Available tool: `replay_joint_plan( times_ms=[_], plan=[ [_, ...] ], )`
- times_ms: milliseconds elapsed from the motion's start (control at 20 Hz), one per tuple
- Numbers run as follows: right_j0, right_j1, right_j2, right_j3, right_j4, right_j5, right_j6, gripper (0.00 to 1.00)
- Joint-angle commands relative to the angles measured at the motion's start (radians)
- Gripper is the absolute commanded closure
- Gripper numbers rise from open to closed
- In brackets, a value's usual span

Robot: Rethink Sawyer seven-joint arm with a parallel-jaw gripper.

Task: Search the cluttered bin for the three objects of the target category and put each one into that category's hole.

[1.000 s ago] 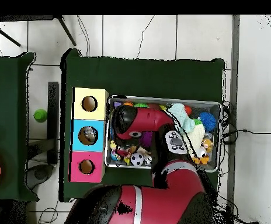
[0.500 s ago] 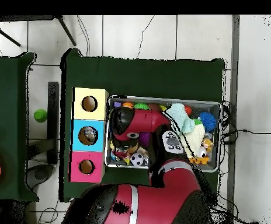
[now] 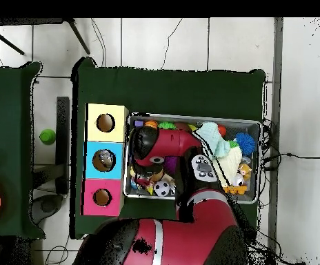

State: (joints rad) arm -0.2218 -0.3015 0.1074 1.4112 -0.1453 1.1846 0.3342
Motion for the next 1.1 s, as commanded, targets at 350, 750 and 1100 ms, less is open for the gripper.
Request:
replay_joint_plan(
  times_ms=[350,750,1100],
  plan=[
    [-0.008,-0.140,-0.030,-0.050,-0.044,0.089,0.185,1.00],
    [0.043,-0.127,-0.098,-0.119,-0.144,0.105,0.176,1.00],
    [0.061,-0.114,-0.125,-0.140,-0.198,-0.003,0.190,1.00]
  ],
)
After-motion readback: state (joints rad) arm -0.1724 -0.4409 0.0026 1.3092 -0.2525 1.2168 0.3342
